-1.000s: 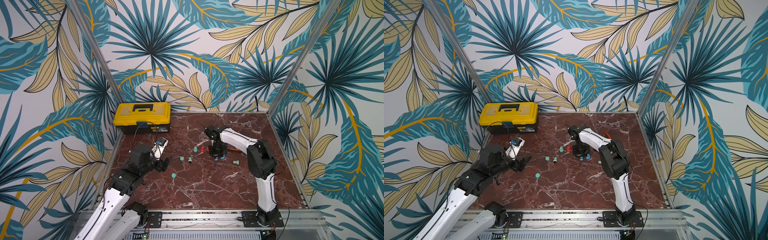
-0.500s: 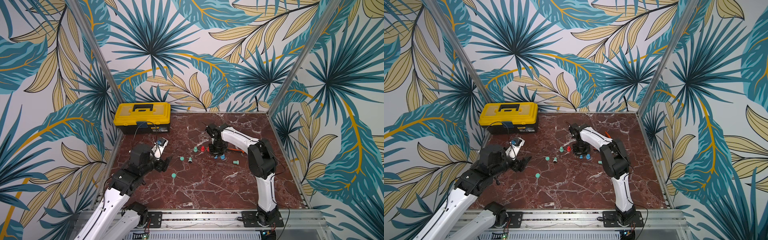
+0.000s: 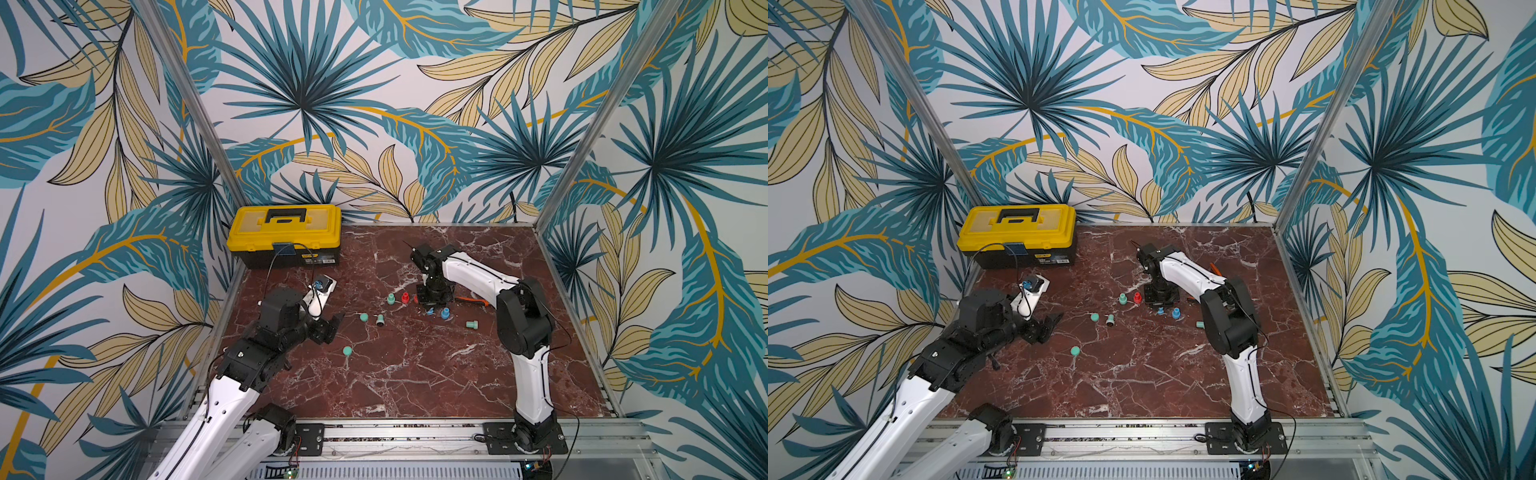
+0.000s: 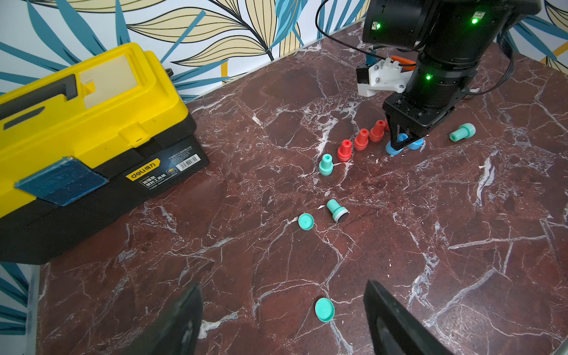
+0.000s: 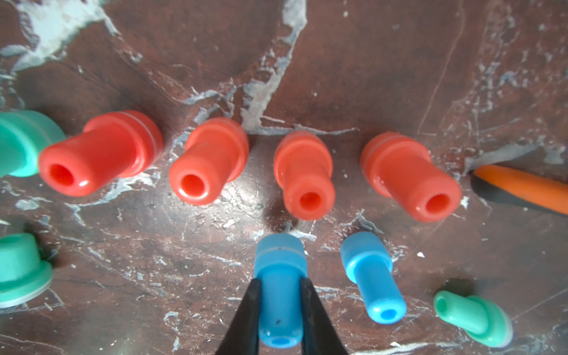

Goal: Close the stamp cap
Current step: Place the stamp at the center of the board.

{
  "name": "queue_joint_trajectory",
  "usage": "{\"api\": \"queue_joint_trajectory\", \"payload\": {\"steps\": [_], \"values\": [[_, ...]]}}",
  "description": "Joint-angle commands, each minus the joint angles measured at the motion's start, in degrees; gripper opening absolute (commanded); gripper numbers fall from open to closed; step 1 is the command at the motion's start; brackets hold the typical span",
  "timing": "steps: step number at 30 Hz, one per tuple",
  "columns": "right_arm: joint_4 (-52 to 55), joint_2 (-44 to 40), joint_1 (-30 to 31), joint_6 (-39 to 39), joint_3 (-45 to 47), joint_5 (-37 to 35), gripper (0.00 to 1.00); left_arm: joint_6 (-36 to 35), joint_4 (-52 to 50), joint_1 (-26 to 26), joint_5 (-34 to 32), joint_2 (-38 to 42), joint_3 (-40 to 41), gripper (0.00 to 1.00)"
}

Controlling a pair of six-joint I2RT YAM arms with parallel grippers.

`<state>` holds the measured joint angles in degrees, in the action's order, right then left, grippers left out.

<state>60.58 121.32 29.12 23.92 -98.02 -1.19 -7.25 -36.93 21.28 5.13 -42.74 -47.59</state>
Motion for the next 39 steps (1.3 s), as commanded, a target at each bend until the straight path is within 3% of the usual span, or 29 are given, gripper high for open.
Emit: {"api": "queue_joint_trajectory", "payload": {"steps": [1,13,20,30,39], "values": [[2.3,1.3,-0.1,-0.4,0.3,0.5,0.23,-0.4,-0.2,-0.5,-0.2,0.5,0.5,0.84],[2.1,2.7,-0.2,-0.2,0.6,0.1,0.25,-0.3,-0.2,-0.5,-0.2,0.4,0.5,0.84],[2.7,1.8,-0.2,0.0,0.0,-0.5,0.31,-0.3,-0.2,-0.6,-0.2,0.4,0.5,0.84],[3.9,-5.7,-0.2,0.5,0.0,-2.9,0.34,-0.3,-0.2,-0.7,-0.2,0.5,0.5,0.85],[2.3,-16.7,-1.9,2.8,9.5,-10.6,0.37,-0.2,-0.2,-0.7,0.2,0.6,0.4,0.85]]}}
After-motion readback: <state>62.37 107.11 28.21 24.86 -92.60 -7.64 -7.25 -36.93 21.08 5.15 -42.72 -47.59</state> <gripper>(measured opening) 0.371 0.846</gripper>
